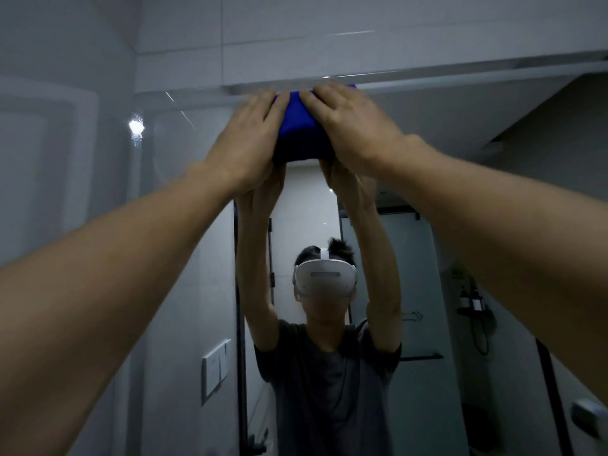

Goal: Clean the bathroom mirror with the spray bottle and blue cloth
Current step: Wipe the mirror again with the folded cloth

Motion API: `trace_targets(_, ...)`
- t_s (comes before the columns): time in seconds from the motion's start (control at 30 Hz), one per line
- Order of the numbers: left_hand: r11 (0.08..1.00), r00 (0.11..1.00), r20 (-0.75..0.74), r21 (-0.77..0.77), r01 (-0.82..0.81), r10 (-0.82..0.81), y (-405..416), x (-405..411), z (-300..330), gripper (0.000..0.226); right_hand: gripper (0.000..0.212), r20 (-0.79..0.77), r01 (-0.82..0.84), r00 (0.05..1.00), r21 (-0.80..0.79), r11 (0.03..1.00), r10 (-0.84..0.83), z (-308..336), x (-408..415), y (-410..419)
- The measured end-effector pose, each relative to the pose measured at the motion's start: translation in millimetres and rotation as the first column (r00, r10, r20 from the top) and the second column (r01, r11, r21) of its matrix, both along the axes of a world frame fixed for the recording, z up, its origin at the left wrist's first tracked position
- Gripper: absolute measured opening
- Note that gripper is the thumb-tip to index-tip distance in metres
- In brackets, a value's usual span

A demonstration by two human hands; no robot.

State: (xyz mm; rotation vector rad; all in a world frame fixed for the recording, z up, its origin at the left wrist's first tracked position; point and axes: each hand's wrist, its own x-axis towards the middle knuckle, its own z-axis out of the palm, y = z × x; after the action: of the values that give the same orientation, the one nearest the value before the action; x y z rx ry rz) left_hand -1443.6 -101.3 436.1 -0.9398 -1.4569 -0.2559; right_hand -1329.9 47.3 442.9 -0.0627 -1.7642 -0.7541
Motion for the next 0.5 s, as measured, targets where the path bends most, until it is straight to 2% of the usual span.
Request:
trace_targets(0.23, 1.000, 1.000, 0.020, 0.010, -0.020, 0.020, -6.5, -1.1, -58.3, 0.073, 0.072, 0.029, -0.024, 0.999, -0.004, 1.000, 0.024, -52.1, -3.8, 0.1)
trace_targets(0.5, 0.995, 0.999, 0.032, -0.095, 0.014, -0.011, -21.9, -0.6, -141.8, 0.076, 0.072, -0.002, -0.071, 0.997, 0.042, 0.997, 0.071, -141.8, -5.3, 5.3)
